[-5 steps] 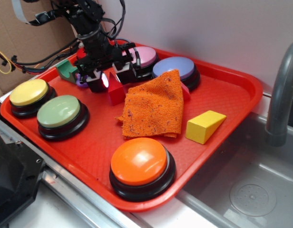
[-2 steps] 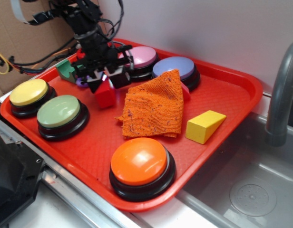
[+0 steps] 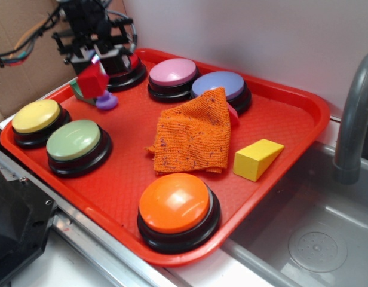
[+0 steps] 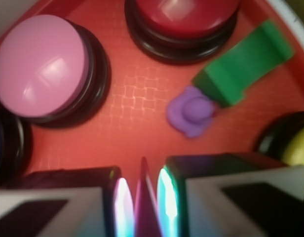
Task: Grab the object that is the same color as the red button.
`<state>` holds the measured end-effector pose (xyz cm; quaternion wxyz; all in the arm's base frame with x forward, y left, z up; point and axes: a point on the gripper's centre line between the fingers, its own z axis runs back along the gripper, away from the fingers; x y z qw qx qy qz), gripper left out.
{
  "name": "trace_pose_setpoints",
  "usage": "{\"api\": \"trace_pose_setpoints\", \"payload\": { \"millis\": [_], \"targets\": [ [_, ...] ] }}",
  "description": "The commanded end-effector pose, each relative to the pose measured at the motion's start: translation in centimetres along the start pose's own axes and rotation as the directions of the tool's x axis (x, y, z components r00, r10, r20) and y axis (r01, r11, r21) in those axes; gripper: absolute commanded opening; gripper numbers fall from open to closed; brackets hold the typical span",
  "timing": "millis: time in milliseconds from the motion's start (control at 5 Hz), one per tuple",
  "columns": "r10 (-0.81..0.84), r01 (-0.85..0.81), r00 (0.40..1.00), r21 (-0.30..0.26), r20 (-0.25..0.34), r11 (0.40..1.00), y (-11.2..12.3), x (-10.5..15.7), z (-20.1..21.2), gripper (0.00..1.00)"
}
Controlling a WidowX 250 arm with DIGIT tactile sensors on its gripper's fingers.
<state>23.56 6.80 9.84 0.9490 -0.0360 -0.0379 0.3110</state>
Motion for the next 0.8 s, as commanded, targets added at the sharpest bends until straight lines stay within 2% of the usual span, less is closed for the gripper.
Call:
{"api": "trace_pose_setpoints", "payload": {
  "millis": [0,200,400,600],
  "targets": [
    [-0.349,0.348,0.937,0.025,0.015,0.937,-3.6,-1.8,11.2,0.0],
    [-0.449,0.449,0.893,0.016,0.025,0.893,-5.2,-3.8,12.5,0.0],
    [-0.502,0.5,0.862,0.043,0.071,0.865,-6.0,-5.5,11.6,0.0],
    [-0.526,0.527,0.848,0.011,0.056,0.85,-5.9,-6.6,11.4,0.0]
  ]
}}
